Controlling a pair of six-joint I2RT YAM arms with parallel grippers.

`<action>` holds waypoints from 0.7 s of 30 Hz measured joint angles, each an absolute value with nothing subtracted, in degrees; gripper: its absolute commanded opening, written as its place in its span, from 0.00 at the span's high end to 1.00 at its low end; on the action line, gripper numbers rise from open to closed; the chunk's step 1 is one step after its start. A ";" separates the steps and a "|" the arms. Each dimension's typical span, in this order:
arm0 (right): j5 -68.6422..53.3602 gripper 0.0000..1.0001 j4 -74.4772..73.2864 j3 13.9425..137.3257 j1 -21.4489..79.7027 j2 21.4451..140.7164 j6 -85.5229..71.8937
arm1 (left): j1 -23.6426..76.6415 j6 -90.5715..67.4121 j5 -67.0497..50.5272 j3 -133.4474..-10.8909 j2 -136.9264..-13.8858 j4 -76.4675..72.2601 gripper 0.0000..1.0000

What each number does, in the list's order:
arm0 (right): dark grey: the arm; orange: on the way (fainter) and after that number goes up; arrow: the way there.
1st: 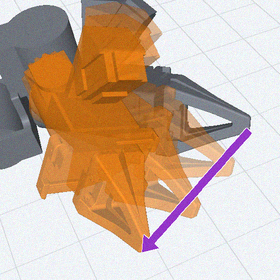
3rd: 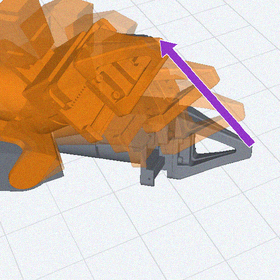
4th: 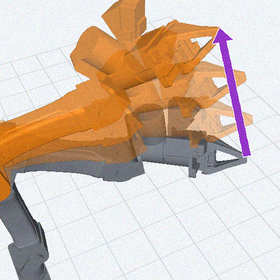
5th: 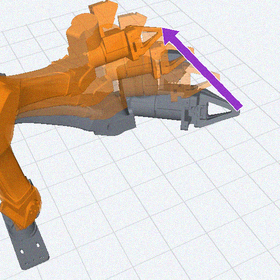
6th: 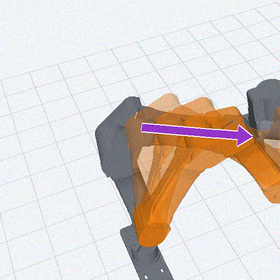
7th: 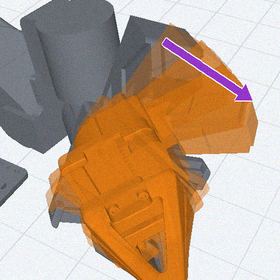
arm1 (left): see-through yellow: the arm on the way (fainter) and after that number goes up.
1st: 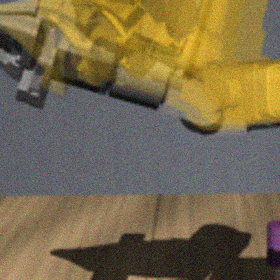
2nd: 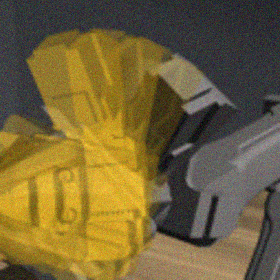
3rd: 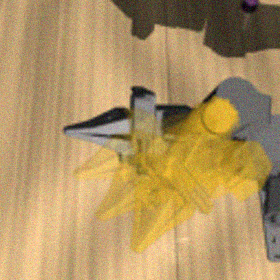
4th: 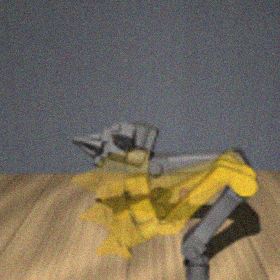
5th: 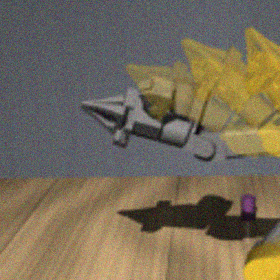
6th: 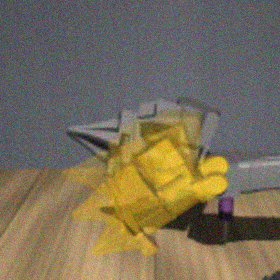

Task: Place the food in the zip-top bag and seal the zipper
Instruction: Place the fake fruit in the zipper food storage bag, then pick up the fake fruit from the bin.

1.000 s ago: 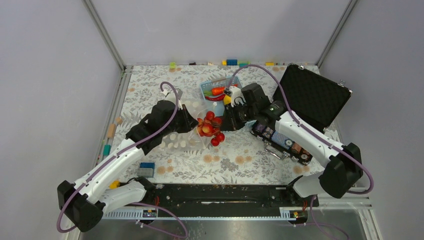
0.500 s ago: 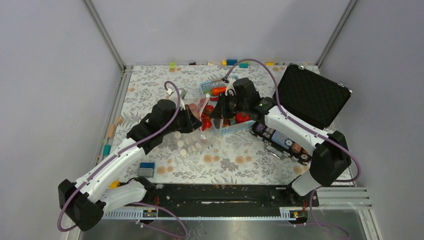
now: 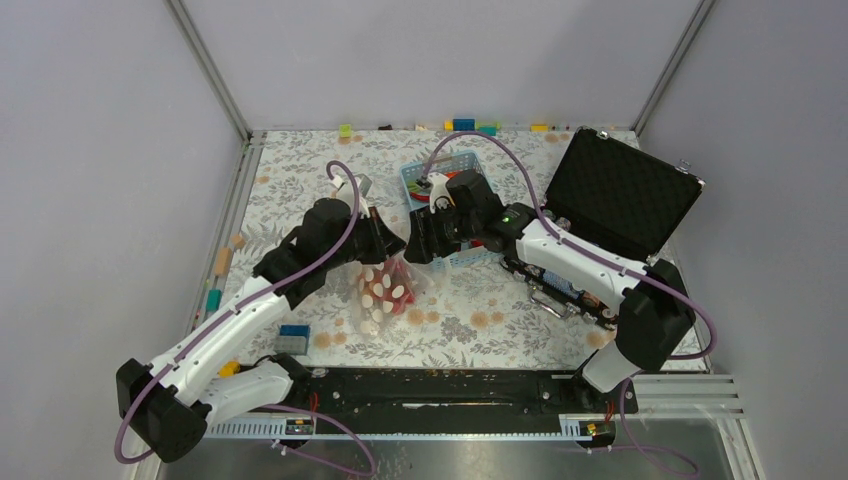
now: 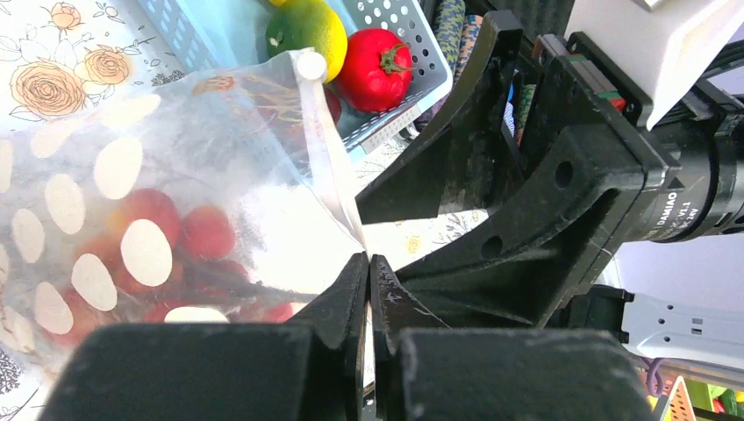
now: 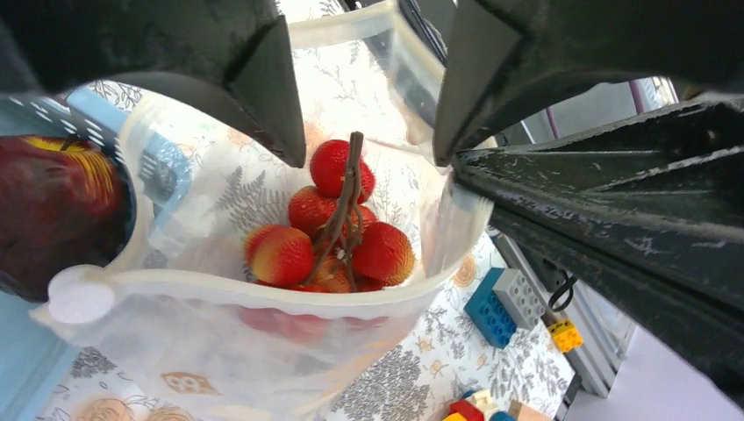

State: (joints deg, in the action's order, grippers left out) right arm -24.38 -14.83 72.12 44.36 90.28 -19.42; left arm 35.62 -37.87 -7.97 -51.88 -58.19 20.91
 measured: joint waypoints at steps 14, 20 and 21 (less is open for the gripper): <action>-11.31 0.00 -16.82 71.18 43.42 83.37 -19.11 | 35.62 -38.83 -3.18 -50.96 -55.70 23.00 1.00; -8.73 0.00 -16.99 70.63 35.51 81.36 -21.56 | 35.66 -38.63 0.30 -50.96 -55.11 24.32 1.00; -8.23 0.00 -17.06 70.72 34.02 82.08 -21.96 | 35.66 -38.54 0.60 -50.94 -55.11 24.32 1.00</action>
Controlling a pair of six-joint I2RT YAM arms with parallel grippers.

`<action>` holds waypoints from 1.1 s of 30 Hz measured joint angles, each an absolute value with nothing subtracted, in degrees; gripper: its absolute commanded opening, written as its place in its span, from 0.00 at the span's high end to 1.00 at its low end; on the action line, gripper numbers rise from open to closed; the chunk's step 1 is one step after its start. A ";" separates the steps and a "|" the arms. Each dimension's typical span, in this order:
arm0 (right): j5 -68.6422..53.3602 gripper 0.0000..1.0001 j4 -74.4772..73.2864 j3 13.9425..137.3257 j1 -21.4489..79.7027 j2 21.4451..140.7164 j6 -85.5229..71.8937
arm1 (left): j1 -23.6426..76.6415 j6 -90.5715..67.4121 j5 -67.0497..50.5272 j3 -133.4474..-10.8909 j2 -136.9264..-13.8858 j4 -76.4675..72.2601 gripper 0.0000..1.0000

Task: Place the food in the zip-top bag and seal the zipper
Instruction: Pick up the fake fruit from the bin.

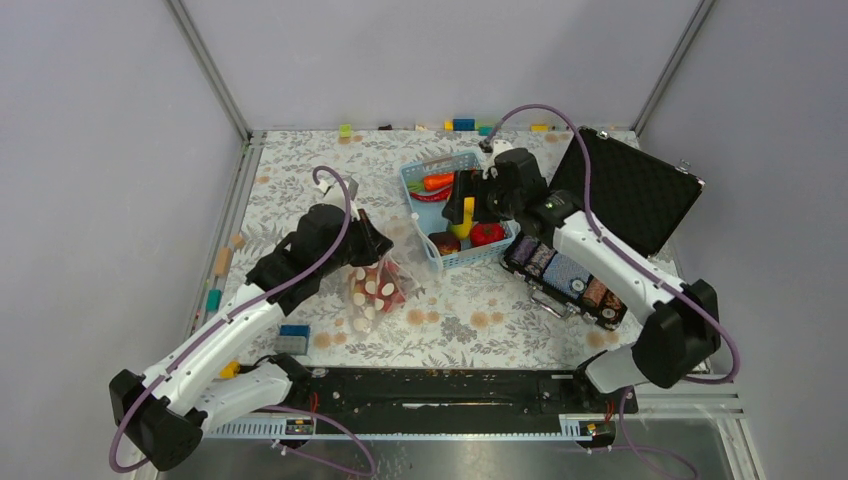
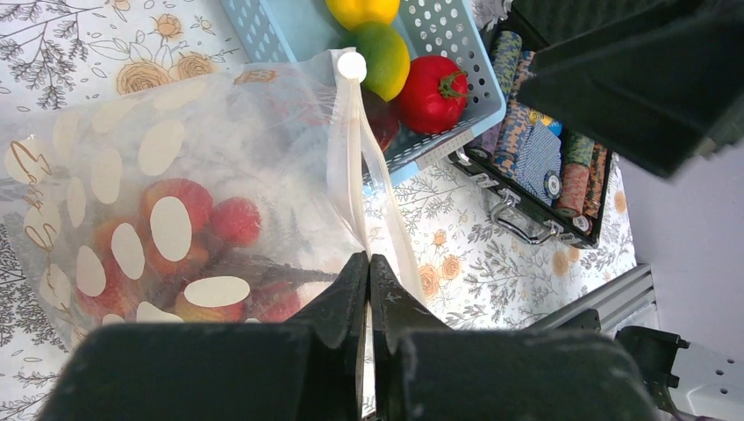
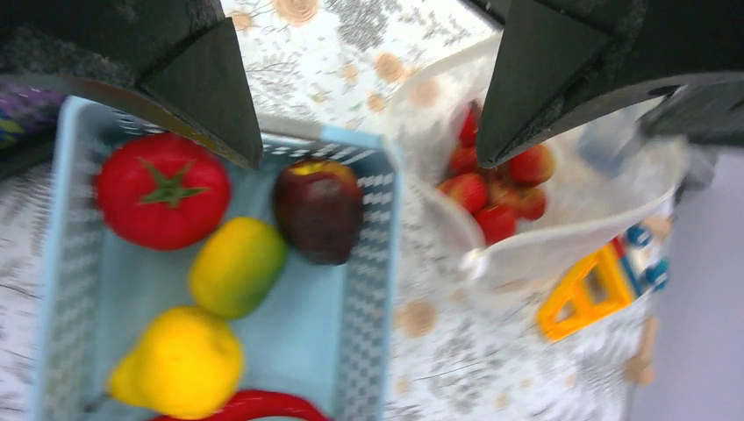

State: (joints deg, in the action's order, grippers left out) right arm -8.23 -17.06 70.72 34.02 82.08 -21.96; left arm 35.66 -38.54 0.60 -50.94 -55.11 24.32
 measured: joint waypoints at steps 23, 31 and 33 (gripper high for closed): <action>6.42 0.03 -26.50 90.56 30.79 117.40 -21.39 | 35.66 -34.63 1.69 -48.49 -58.50 20.84 1.00; 6.20 0.06 -25.47 90.11 30.85 117.73 -21.82 | 35.66 -34.46 0.75 -47.20 -59.81 18.94 1.00; 6.33 0.08 -24.91 90.13 30.92 118.28 -21.89 | 35.66 -34.46 0.12 -47.20 -60.47 18.68 1.00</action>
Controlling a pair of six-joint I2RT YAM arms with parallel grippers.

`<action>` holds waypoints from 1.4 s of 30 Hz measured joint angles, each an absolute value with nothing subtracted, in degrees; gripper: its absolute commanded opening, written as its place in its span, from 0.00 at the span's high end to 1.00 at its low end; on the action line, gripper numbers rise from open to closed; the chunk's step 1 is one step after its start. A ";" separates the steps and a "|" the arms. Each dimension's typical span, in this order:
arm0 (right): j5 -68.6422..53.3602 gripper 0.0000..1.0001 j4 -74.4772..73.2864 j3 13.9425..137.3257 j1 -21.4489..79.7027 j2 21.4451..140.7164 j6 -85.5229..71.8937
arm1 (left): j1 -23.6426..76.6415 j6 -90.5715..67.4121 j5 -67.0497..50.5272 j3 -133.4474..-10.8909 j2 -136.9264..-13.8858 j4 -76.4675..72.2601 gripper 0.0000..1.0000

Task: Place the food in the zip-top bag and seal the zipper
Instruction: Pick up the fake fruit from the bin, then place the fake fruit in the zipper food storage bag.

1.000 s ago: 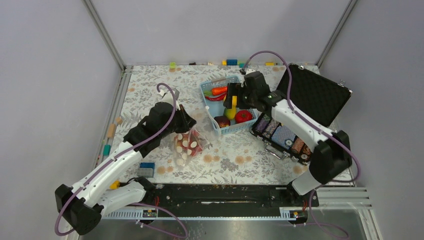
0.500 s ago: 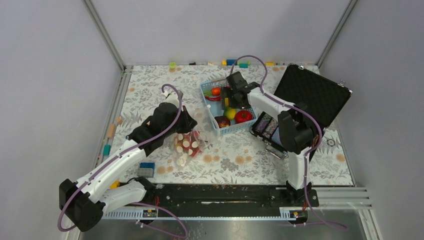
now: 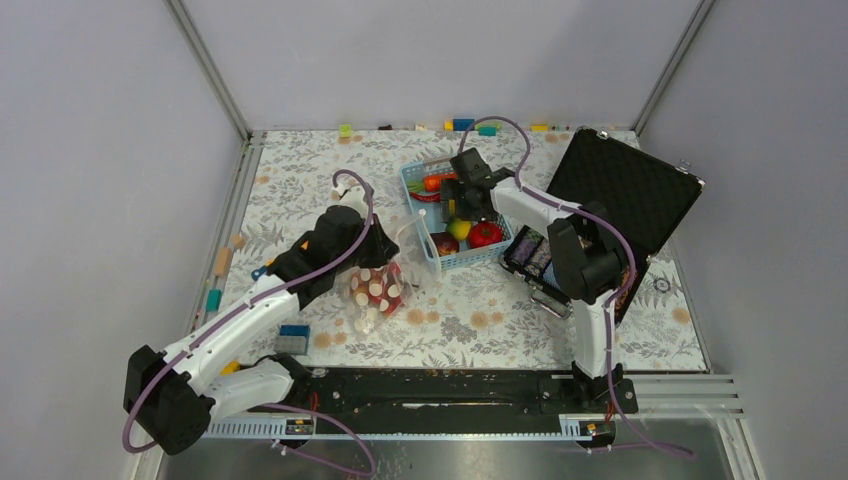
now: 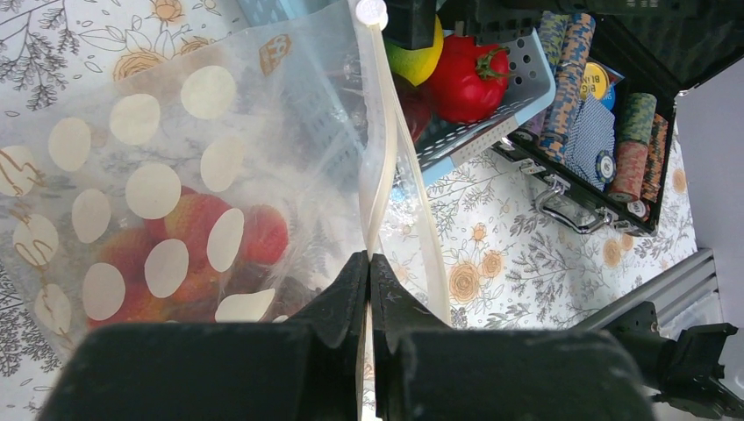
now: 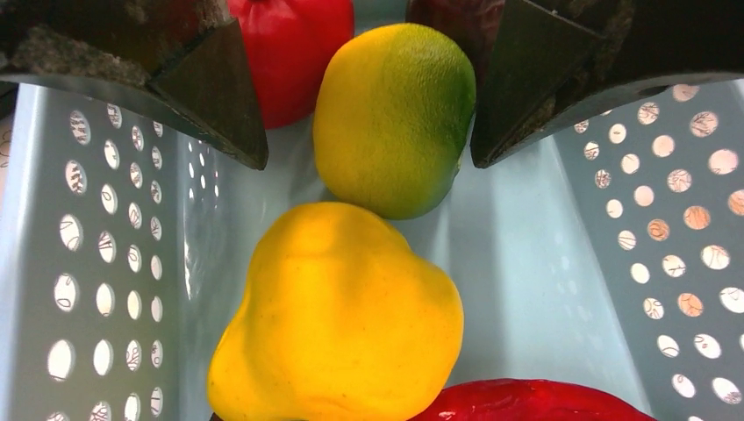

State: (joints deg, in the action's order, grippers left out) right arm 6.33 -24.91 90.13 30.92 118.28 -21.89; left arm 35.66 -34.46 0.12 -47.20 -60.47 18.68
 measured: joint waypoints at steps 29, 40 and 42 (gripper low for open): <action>9.45 0.61 -21.21 87.53 31.97 114.78 -22.13 | 35.66 -34.54 -1.28 -46.33 -60.36 17.93 1.00; 2.94 0.62 -16.25 77.97 31.99 96.53 -22.09 | 35.66 -34.54 -2.44 -46.24 -59.81 17.89 1.00; -1.06 0.62 -14.48 76.03 31.99 94.67 -22.26 | 35.66 -34.57 -2.70 -46.24 -59.61 17.89 1.00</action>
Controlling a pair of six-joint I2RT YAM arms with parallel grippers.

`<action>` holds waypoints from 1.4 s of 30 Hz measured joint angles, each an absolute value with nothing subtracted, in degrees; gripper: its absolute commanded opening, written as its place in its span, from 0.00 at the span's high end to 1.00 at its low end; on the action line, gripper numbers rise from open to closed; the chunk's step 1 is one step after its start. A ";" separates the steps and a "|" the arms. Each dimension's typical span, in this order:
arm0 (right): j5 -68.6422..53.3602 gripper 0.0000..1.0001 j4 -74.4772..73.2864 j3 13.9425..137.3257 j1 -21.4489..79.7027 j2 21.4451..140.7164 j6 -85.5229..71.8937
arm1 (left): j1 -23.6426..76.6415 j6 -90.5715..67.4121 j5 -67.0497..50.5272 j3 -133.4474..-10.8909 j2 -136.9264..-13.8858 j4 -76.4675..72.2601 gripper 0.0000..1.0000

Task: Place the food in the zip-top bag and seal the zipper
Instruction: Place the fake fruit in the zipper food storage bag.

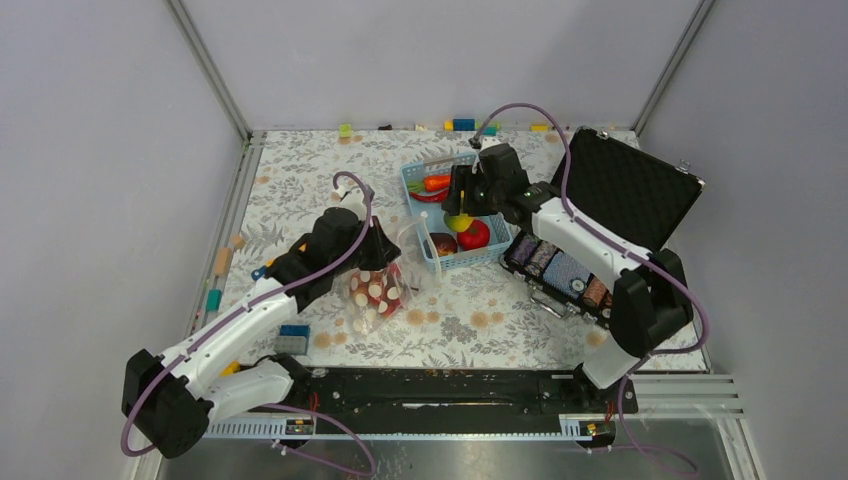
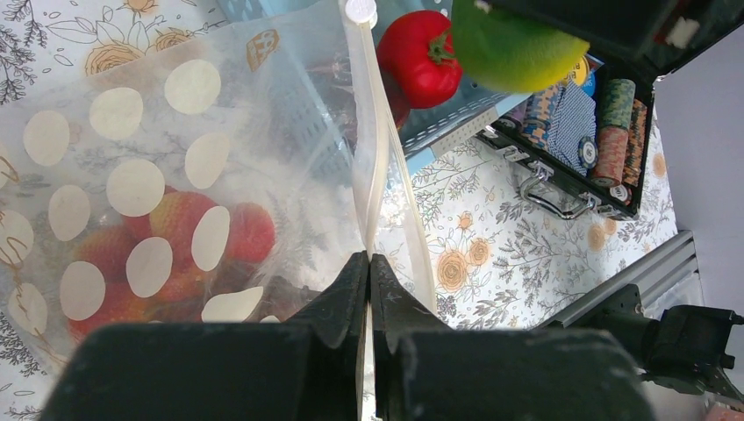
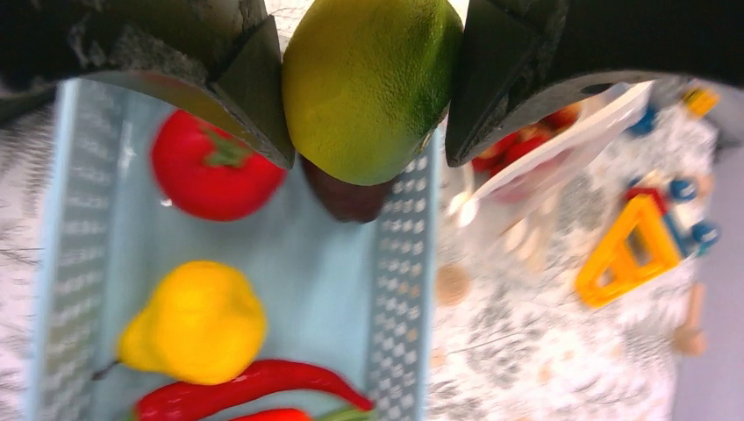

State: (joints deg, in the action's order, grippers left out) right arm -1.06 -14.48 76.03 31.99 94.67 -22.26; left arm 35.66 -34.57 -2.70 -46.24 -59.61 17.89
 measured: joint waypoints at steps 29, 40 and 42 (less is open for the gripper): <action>-17.15 0.00 -5.10 69.23 41.78 98.96 -35.53 | 35.66 -34.98 -7.40 -44.82 -56.27 15.97 1.00; -13.13 0.00 -9.45 70.50 42.50 95.00 -32.01 | 35.66 -35.46 -7.55 -44.51 -56.27 15.77 1.00; -11.11 0.00 -11.16 70.48 42.52 92.51 -30.00 | 35.66 -35.57 -7.53 -44.49 -56.27 15.79 1.00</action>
State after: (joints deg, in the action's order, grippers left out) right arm -11.11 -11.16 70.48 42.52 92.51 -30.00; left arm 35.66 -35.57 -7.53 -44.49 -56.27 15.79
